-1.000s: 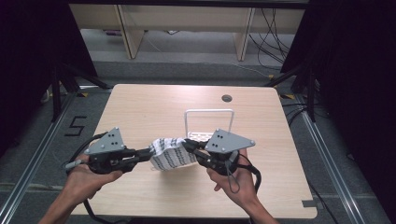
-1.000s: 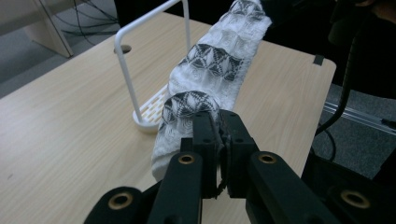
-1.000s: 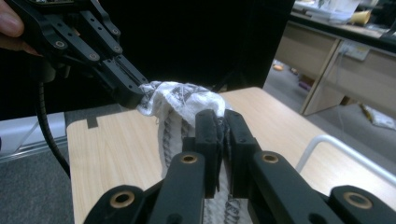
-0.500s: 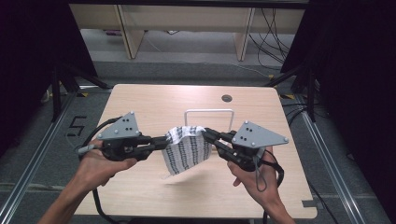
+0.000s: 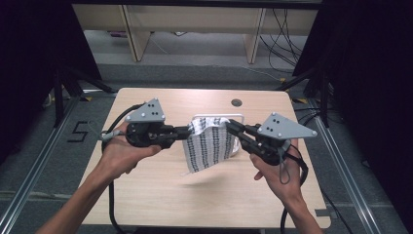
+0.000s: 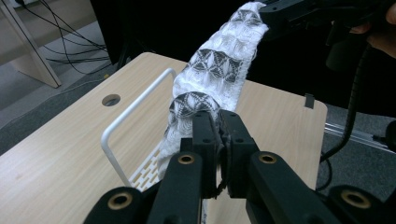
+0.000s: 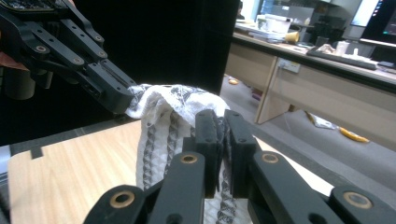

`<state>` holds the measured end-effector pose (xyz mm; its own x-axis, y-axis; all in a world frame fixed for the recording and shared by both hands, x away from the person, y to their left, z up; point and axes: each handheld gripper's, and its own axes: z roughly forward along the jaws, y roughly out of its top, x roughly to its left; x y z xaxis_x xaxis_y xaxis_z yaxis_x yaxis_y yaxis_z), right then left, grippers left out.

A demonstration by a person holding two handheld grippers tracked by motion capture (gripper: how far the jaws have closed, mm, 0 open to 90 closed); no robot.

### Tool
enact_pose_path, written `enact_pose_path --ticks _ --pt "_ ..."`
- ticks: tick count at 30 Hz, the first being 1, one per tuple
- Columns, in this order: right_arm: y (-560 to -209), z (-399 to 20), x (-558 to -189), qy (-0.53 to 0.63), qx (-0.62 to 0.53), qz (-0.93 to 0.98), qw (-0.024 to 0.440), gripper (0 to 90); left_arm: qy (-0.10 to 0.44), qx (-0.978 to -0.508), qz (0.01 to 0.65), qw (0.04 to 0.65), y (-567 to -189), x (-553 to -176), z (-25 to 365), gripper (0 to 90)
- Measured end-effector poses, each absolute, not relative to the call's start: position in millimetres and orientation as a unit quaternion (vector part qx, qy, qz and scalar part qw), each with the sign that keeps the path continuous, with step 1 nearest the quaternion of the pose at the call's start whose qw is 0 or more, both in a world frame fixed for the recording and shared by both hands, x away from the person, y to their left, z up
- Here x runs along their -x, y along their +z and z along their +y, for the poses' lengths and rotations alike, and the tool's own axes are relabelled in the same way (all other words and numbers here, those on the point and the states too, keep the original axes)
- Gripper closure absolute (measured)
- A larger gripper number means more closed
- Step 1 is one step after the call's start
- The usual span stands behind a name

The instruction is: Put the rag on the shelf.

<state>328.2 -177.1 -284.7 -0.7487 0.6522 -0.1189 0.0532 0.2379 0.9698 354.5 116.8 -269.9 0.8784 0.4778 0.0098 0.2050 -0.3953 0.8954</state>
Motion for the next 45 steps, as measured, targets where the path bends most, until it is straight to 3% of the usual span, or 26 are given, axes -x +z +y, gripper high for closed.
enact_pose_path --ticks 25,35,45 --pt "-274 -202 -383 0.563 -0.290 0.722 0.277 86.2 0.163 -0.802 0.242 0.521 -255 -421 87 85.3" --pt "-270 -194 -425 0.544 -0.304 0.725 0.292 86.0 0.194 -0.792 0.269 0.513 -258 -453 81 85.1" --pt "-285 -193 -466 0.534 -0.338 0.719 0.289 85.6 0.175 -0.772 0.316 0.522 -273 -493 66 84.8"
